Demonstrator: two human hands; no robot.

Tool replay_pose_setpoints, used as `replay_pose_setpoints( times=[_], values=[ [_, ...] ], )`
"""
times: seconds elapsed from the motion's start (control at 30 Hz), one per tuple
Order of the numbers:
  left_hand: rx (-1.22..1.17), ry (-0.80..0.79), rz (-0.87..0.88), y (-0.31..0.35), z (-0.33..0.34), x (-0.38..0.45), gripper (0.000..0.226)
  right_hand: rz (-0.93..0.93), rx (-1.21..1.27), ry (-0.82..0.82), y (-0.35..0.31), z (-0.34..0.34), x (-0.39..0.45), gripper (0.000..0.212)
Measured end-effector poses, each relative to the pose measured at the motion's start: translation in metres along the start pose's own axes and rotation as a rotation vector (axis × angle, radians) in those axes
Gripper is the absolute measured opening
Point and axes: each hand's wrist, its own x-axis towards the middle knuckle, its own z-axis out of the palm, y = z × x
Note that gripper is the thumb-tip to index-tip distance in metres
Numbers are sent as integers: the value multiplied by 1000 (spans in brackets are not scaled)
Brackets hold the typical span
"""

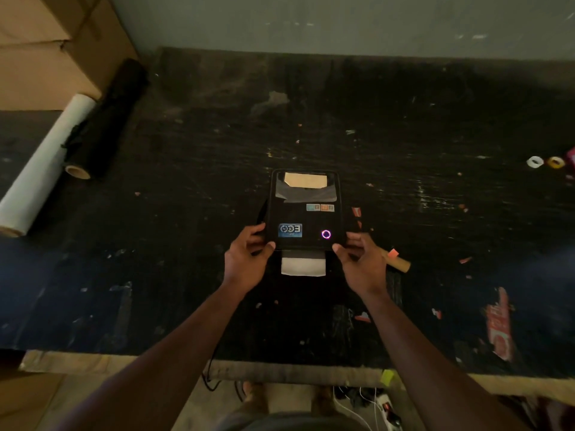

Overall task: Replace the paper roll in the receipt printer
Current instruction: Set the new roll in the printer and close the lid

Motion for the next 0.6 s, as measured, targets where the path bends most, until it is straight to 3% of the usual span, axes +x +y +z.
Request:
replay_pose_setpoints(
  times=[0.6],
  values=[
    [-26,26,-33,1,2,-1,53,39,72,4,-1,2,2,36]
  ],
)
